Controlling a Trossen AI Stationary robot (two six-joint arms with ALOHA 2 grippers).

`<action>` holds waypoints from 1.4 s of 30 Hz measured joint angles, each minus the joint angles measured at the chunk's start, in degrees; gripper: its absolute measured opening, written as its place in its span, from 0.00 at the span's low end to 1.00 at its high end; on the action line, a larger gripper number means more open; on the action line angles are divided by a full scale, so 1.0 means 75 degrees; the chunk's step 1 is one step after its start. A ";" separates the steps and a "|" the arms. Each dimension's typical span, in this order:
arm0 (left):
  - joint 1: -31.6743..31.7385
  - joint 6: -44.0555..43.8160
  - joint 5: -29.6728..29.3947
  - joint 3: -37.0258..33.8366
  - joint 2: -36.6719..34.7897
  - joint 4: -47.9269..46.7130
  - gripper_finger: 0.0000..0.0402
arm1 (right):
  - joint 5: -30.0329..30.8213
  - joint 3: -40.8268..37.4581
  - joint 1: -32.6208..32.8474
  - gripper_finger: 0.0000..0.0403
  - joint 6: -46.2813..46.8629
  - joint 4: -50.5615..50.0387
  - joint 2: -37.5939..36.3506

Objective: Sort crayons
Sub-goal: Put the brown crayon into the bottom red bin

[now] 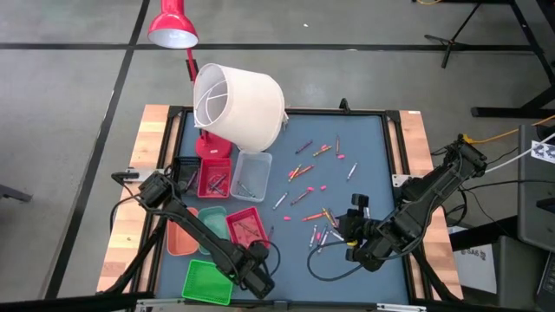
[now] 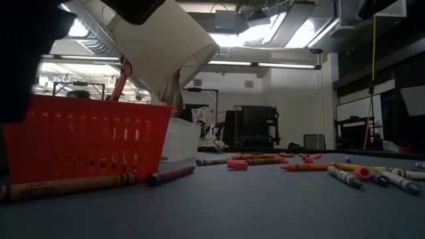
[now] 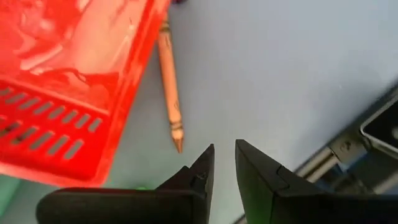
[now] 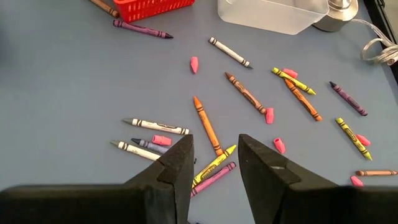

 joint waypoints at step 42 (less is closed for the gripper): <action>0.0148 0.0268 -0.0110 0.0003 0.0700 -0.0490 0.01 | 0.0003 0.0000 0.0000 0.31 -0.0003 -0.0023 0.0000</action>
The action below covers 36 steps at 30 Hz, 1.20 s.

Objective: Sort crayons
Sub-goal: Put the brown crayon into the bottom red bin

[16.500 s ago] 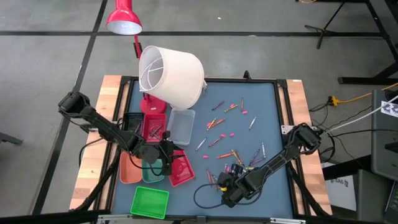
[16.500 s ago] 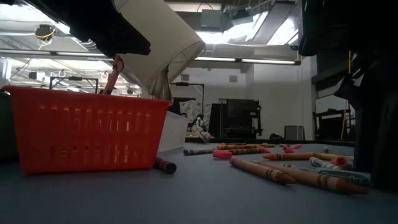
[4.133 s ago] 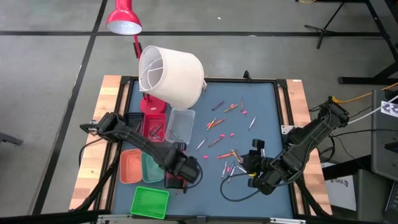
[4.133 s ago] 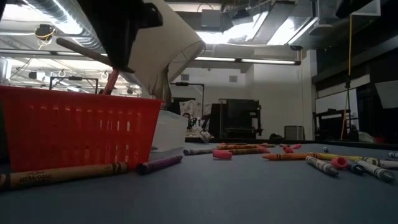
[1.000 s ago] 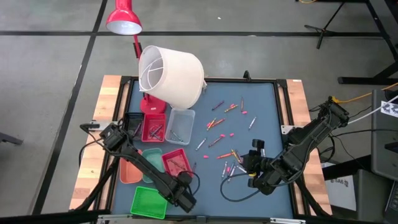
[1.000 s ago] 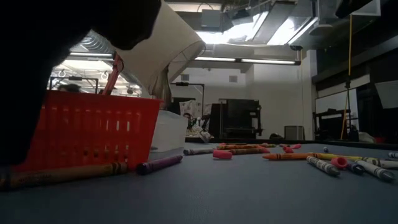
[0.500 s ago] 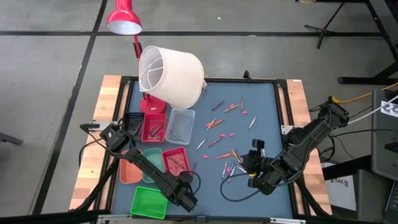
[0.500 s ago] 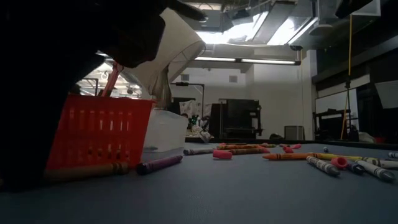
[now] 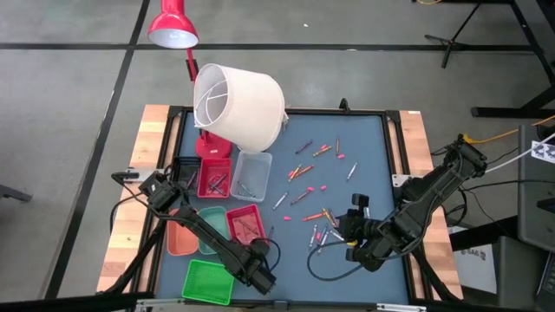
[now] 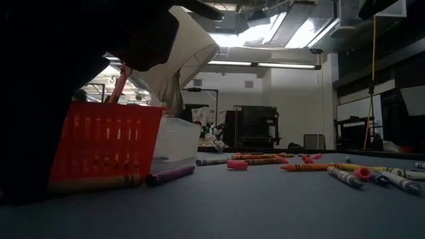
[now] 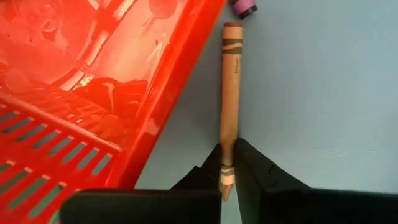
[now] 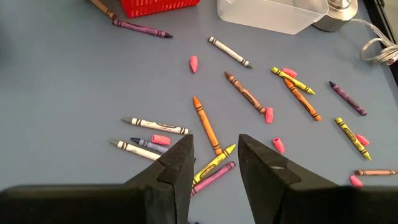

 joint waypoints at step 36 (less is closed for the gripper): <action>0.0591 0.2544 -0.0360 0.2684 0.0014 -0.4314 0.01 | 0.0003 0.0000 0.0001 0.31 -0.0030 -0.0009 0.0000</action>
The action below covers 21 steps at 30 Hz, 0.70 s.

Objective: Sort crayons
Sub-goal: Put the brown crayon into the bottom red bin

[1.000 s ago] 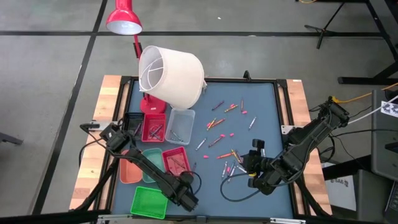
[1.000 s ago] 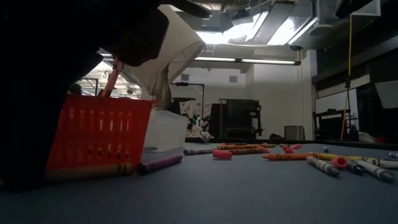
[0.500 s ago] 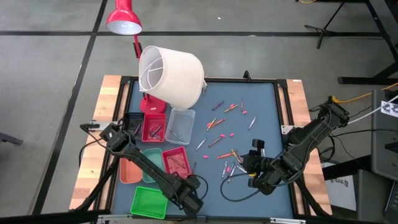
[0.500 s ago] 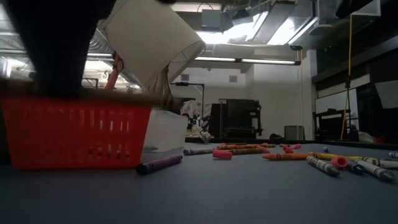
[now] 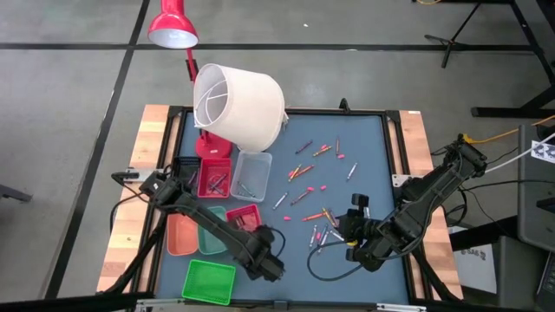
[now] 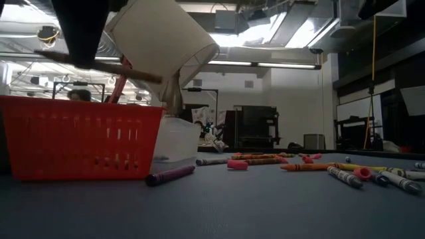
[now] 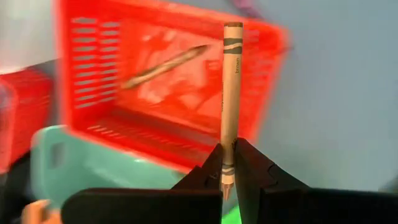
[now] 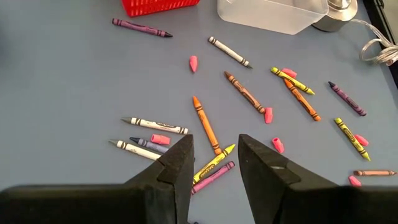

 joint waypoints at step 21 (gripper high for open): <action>0.0348 0.0606 -0.0407 -0.0210 0.0003 -0.0206 0.05 | 0.0000 0.0000 -0.0001 0.31 0.0001 0.0003 0.0000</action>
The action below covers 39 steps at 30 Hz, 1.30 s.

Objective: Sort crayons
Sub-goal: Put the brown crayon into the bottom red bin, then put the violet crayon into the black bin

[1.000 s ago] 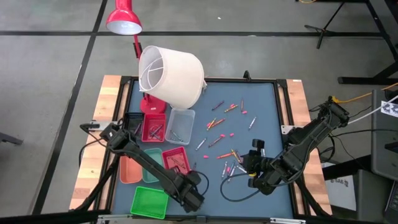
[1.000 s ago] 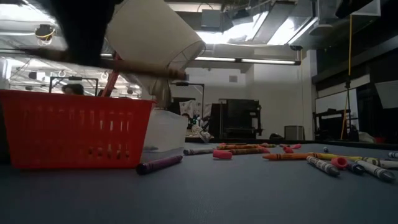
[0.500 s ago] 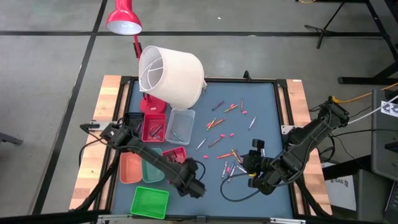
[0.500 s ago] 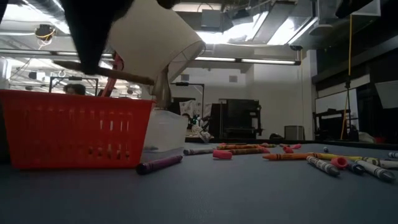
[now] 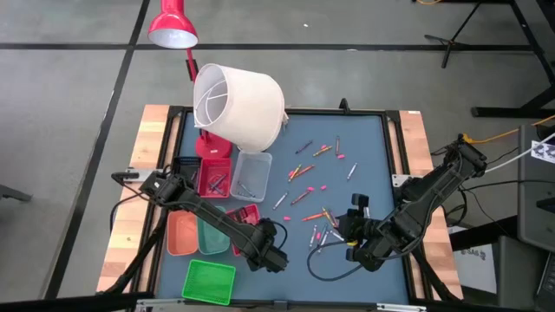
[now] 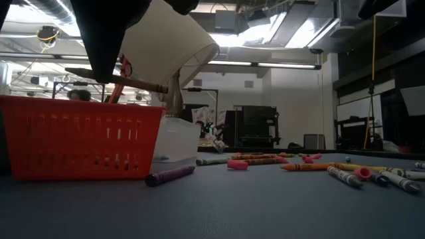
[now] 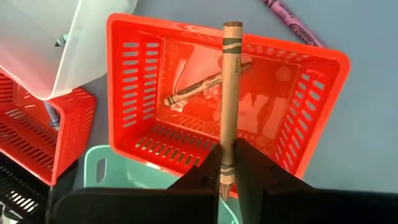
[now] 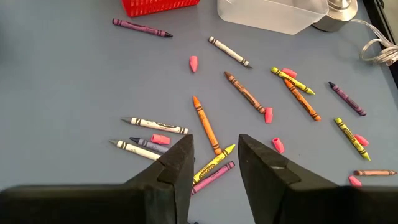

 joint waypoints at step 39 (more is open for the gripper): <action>0.1548 0.1739 0.0838 -0.0003 0.0000 0.3537 0.20 | 0.0039 0.0000 -0.0001 0.31 0.0000 0.0000 0.0000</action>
